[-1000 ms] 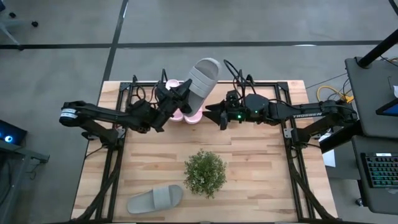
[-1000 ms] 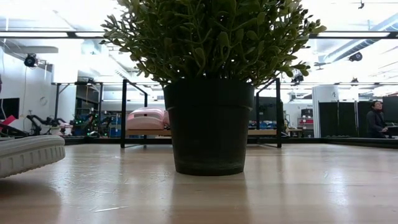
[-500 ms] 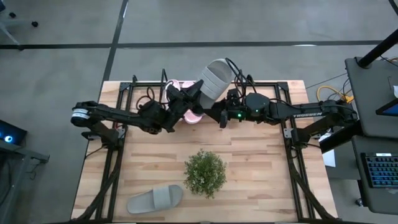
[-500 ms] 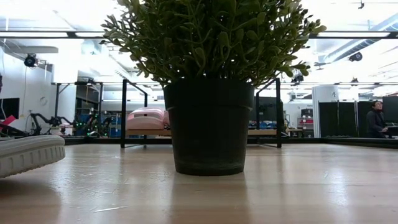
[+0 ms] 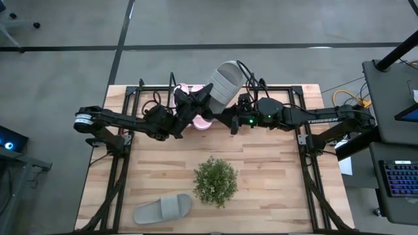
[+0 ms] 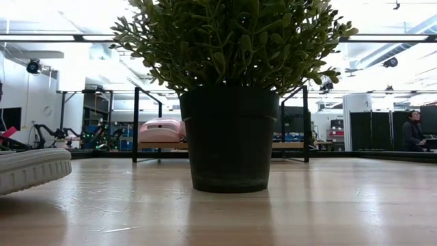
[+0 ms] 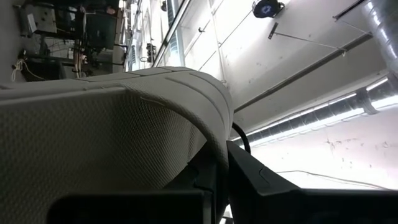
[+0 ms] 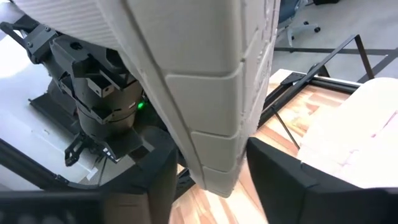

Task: Pick and place slides into the shelf
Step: Put the top gray slide on the shelf

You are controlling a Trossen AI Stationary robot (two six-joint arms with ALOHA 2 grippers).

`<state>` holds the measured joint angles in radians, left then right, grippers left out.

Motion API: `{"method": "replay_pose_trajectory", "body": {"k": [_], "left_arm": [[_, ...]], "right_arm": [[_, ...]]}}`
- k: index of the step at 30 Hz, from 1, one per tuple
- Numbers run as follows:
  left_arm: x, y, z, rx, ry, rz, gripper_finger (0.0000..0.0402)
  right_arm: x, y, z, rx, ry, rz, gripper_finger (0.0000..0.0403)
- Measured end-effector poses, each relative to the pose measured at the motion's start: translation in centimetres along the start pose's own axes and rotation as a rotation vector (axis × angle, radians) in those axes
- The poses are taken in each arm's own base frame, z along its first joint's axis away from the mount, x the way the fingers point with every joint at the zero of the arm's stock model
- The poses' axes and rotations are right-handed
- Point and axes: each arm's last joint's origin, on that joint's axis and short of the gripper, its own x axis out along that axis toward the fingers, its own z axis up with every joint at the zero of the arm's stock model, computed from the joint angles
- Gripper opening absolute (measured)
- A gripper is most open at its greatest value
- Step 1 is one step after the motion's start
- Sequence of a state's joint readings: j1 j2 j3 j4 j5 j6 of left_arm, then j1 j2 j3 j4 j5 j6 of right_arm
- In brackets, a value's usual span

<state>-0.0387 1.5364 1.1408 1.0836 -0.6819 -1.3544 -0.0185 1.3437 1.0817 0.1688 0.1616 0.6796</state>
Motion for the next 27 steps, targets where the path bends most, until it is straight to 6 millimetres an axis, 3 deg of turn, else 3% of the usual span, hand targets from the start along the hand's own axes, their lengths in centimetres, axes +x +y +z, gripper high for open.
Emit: {"method": "replay_pose_trajectory", "body": {"k": [7, 20, 27], "left_arm": [[0.0, 0.05, -0.01, 0.01, 0.003, 0.01, 0.0], [-0.01, 0.13, -0.11, 0.018, 0.034, 0.012, 0.0], [-0.04, 0.22, -0.19, 0.025, 0.066, 0.012, 0.0]], "right_arm": [[0.0, -0.04, -0.03, -0.011, 0.002, -0.003, 0.012], [0.01, -0.11, -0.03, -0.005, 0.002, -0.006, 0.0102], [0.0, -0.23, -0.16, -0.007, 0.017, -0.018, 0.0048]]}}
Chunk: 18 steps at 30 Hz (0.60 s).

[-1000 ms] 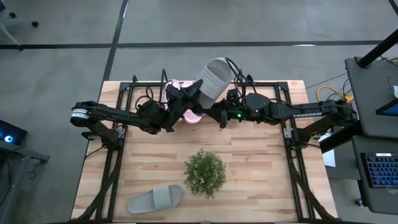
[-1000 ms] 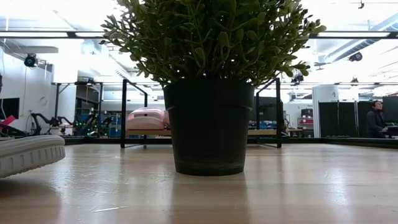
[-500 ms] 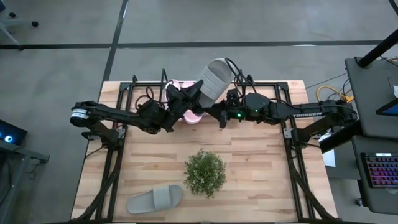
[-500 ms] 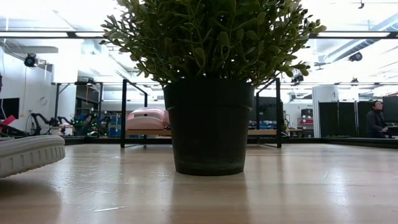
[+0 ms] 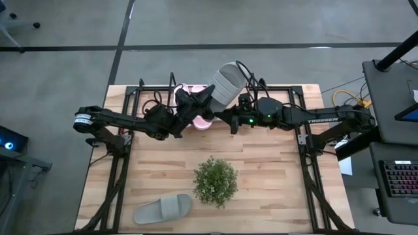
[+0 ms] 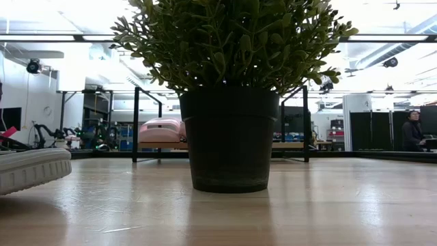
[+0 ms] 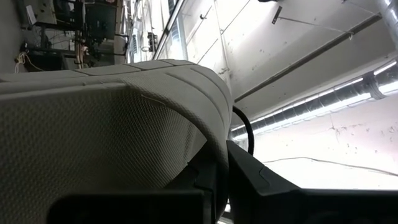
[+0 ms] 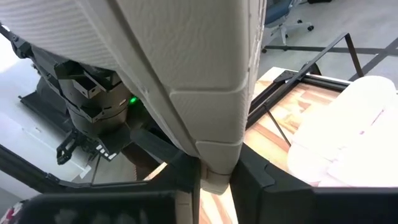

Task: Pick and place slides into the shelf
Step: Put the top gray slide on the shelf

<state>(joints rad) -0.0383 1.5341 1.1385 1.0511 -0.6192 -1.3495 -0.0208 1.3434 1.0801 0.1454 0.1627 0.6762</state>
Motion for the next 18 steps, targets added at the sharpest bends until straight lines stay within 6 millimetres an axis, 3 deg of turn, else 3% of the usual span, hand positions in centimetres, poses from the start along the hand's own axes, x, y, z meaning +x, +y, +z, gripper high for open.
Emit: {"method": "replay_pose_trajectory", "body": {"k": [10, 18], "left_arm": [[-0.13, 0.19, -0.02, 0.002, 0.023, -0.001, 0.0001], [-0.74, 0.74, 0.02, -0.003, 0.11, -0.029, 0.003]], "right_arm": [[-0.01, -0.04, -0.06, 0.003, 0.007, -0.004, 0.0043], [-0.08, -0.06, -0.11, 0.001, 0.017, -0.006, 0.0042]]}}
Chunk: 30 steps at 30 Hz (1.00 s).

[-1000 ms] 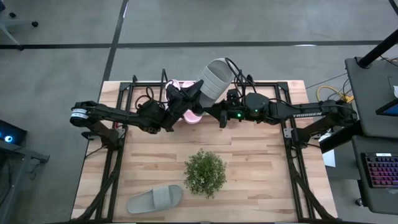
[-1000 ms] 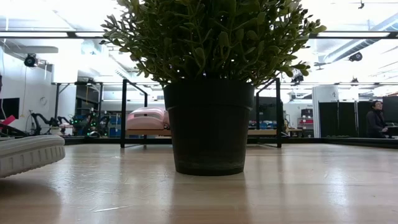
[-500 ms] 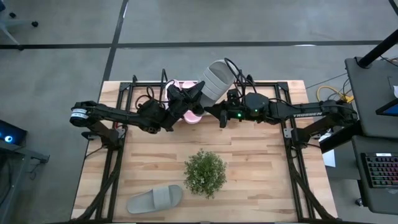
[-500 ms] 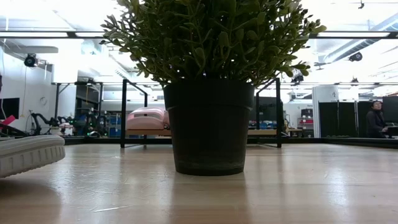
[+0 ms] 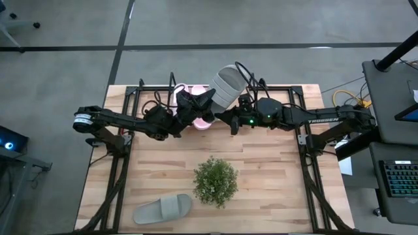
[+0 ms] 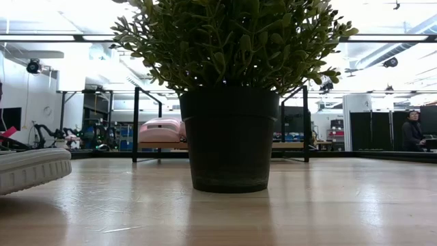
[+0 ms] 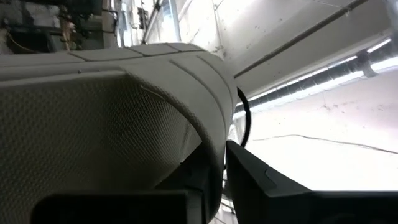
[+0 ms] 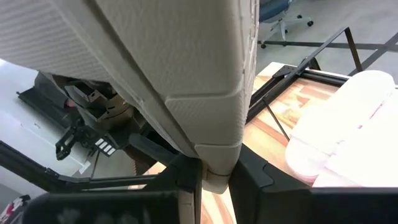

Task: Pick and place slides into the shelf
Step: Put the top gray slide on the shelf

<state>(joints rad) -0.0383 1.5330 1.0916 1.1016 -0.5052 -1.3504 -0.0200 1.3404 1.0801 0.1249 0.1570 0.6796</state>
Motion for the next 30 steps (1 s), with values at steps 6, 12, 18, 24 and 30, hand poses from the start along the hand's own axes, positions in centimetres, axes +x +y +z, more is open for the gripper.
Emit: {"method": "replay_pose_trajectory", "body": {"k": [6, 12, 18, 24, 30], "left_arm": [[-0.3, 0.0, 0.1, -0.016, 0.016, -0.027, 0.0051], [-0.3, 0.0, 0.0, -0.017, 0.022, -0.03, 0.0092], [-0.3, 0.1, -0.1, -0.02, 0.074, -0.037, 0.0144], [-0.3, 0.1, -0.4, -0.015, 0.18, -0.058, 0.0186], [-0.4, 0.0, -0.6, -0.015, 0.259, -0.083, 0.0214]], "right_arm": [[-0.3, 0.0, 0.1, -0.001, 0.008, 0.001, 0.0041], [-0.4, 0.1, 0.2, 0.008, 0.01, 0.008, 0.004], [-1.5, 0.2, 0.5, 0.006, 0.035, -0.002, 0.0039], [-2.8, 0.3, 0.9, 0.011, 0.055, -0.016, 0.0039], [-3.8, 0.2, 1.5, 0.029, 0.045, -0.037, 0.0039]]}}
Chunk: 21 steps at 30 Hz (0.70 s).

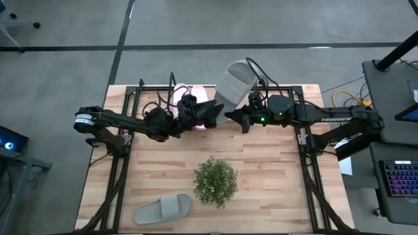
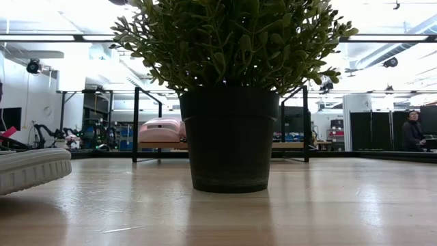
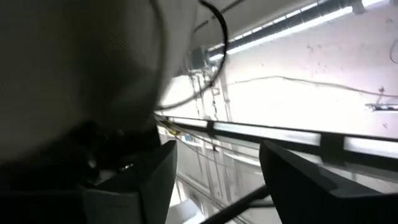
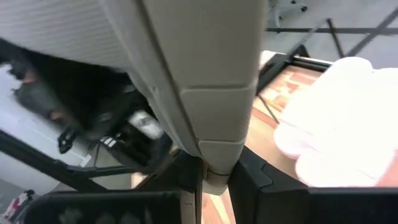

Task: Pick and place slides into the shelf
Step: Put the top gray slide on the shelf

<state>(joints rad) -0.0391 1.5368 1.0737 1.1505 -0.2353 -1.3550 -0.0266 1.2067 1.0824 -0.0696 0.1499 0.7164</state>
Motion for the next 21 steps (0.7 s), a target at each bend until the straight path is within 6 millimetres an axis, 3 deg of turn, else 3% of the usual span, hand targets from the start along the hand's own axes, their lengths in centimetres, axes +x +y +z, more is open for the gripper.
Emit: {"method": "replay_pose_trajectory", "body": {"k": [13, 21], "left_arm": [[-0.2, -1.6, -0.3, -0.015, 0.211, -0.194, 0.022], [0.2, -2.6, -0.7, 0.004, 0.352, -0.278, 0.022]], "right_arm": [[-0.8, -1.2, -1.0, 0.049, 0.193, -0.055, 0.0039], [-0.6, -2.3, -0.4, 0.133, 0.216, -0.077, 0.0039]]}}
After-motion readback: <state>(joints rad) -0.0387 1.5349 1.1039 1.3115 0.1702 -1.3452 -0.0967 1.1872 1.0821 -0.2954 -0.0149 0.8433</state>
